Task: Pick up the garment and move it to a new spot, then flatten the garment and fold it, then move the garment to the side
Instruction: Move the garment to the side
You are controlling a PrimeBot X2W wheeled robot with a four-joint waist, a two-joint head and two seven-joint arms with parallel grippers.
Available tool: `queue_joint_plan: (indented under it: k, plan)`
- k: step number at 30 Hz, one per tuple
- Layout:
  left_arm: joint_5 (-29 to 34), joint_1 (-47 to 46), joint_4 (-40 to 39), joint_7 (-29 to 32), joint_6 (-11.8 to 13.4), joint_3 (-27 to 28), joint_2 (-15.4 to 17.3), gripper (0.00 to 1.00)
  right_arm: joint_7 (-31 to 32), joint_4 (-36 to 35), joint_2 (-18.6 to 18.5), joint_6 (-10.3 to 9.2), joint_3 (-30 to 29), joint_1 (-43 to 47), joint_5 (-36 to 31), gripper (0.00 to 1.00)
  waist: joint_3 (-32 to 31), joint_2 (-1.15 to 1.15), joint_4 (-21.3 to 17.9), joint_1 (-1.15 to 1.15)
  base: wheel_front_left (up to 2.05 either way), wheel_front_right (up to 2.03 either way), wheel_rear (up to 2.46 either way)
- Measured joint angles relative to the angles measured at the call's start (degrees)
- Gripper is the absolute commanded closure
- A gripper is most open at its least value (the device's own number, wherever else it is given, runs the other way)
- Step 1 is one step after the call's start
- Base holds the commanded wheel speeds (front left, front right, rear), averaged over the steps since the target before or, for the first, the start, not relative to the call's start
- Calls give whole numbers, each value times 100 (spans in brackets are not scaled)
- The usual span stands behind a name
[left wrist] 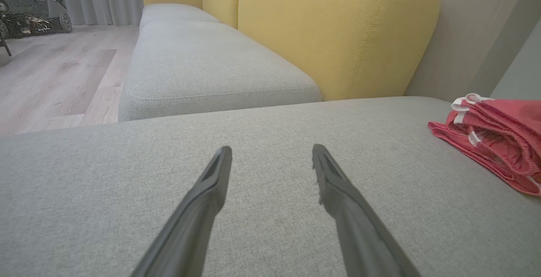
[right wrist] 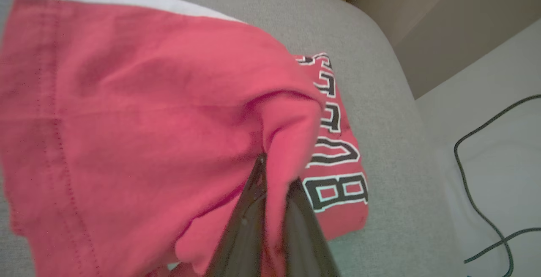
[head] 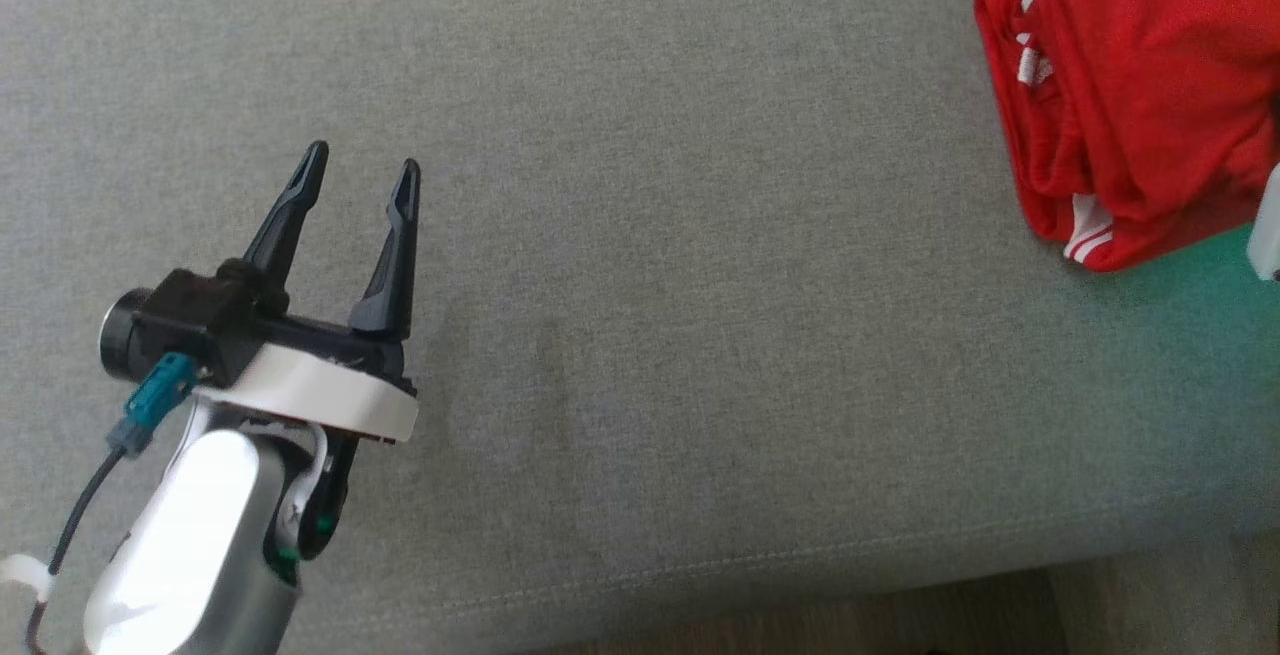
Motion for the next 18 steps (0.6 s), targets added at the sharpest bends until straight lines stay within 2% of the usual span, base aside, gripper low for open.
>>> queue_joint_plan:
  k: [2, 3, 4, 5, 11, 18]
  plan:
    - [0, -19, 1, 0, -5, -4, 4, 0, -57, 75, 136, 0, -134, 43, -55, 100, 48, 0, 0, 0, 0, 0, 0]
    - [0, -34, 2, 0, -7, -5, 7, 0, -79, 85, 179, 0, -192, 62, -73, 81, 65, 0, 0, 0, 0, 0, 0]
    - [0, -54, 7, 0, -8, -7, 11, 0, -125, 83, 231, 0, -263, 78, -73, 24, 77, 0, -2, 0, 0, 0, 0]
    - [0, -76, 10, 0, -8, -7, 15, 0, -168, 79, 301, 0, -341, 81, -70, 0, 82, 0, -7, 0, 0, 0, 0]
    - [-21, -92, 125, -2, -15, -5, 33, 0, -528, -281, 678, 0, -772, 225, -123, 0, -53, 0, -61, 0, 0, 0, 0]
    - [-101, 93, 188, -29, 51, 10, 43, 0, -1014, -1575, 1173, 0, -1127, 734, -198, 0, -432, 0, -77, 0, 0, 0, 0]
